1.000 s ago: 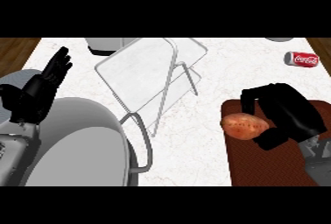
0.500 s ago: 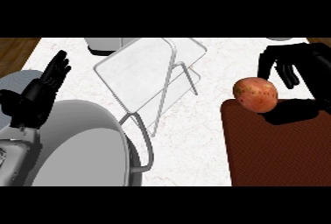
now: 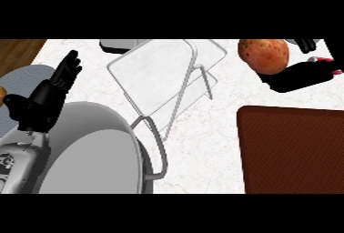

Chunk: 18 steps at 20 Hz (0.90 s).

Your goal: Pick the sweet potato from the tray and place it in the tiered shelf

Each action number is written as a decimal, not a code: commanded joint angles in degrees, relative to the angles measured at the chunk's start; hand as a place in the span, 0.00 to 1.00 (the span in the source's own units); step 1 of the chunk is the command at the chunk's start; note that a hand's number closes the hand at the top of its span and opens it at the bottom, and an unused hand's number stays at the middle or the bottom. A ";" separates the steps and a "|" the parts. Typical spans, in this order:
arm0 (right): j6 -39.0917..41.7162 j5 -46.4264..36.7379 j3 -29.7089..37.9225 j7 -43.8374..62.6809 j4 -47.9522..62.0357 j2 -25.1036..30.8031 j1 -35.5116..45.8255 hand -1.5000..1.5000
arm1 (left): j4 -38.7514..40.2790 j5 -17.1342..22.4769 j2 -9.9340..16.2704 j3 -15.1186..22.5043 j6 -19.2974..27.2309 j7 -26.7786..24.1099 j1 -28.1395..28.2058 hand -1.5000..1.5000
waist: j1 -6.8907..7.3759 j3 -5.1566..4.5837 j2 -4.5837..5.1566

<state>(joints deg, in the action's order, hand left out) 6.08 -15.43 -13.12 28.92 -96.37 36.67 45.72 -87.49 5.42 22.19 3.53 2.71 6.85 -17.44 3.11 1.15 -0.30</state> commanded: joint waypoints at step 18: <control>1.67 -8.17 -10.07 -2.02 29.52 -16.31 19.66 1.00 | 5.26 -1.79 -5.76 6.86 -4.69 3.29 8.11 0.50 | 3.07 -1.45 2.51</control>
<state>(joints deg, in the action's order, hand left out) 7.40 -22.67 -20.74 27.11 -70.98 24.49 63.43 -88.74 3.50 20.27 4.53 0.22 8.73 -19.18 5.91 1.42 1.16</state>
